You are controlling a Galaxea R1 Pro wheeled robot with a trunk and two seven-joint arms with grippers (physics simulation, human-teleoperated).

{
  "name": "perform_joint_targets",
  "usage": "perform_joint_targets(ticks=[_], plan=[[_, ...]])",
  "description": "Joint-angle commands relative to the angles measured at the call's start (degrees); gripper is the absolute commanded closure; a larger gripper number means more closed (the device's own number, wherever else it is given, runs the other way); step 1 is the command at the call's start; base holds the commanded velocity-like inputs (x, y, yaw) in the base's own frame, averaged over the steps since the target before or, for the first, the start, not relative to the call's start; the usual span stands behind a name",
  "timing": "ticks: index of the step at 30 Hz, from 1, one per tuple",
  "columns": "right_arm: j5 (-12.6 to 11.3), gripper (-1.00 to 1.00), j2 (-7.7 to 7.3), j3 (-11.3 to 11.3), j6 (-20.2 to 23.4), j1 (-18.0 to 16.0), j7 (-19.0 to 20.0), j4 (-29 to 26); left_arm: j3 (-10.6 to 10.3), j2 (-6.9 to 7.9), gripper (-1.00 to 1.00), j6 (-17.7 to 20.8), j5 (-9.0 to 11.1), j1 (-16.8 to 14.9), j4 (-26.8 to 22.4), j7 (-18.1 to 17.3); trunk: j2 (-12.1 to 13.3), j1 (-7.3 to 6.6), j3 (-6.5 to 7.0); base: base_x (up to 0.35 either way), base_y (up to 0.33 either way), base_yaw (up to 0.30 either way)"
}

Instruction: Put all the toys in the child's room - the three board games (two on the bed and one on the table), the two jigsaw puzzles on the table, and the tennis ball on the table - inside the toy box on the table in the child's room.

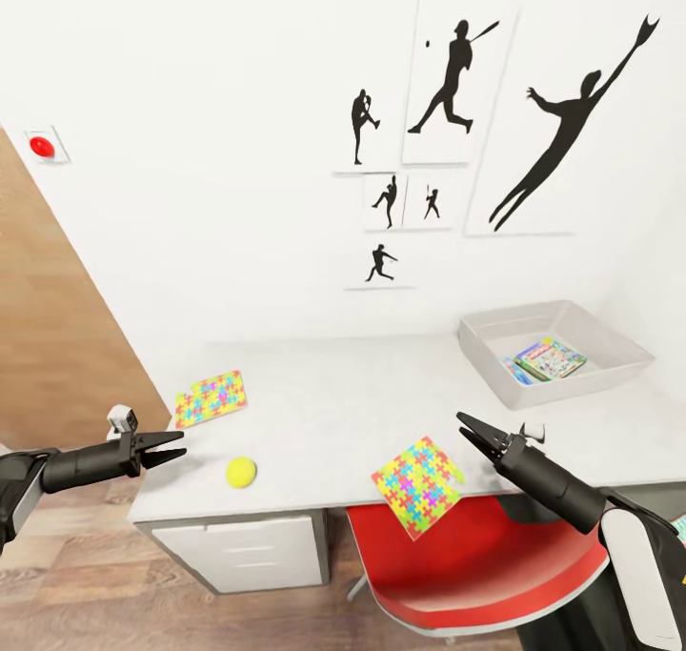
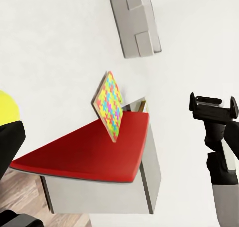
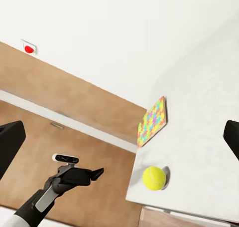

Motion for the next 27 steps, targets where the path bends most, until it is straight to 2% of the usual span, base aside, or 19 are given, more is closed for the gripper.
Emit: perform_joint_targets(ticks=[1,27], plan=[[0.2,-1.0,0.01,-0.1,0.3,-0.1,0.2,0.0,0.0,-0.02,-1.0,0.6,0.0,0.0,0.0,-0.2,-0.1,0.04,-0.01,0.0,0.0,0.0],[0.3,-1.0,0.04,0.1,0.2,-0.1,0.1,0.0,-0.4,-0.37,-1.0,0.6,0.0,0.0,0.0,-0.2,-0.1,0.04,2.45,0.0,0.0,0.0]])
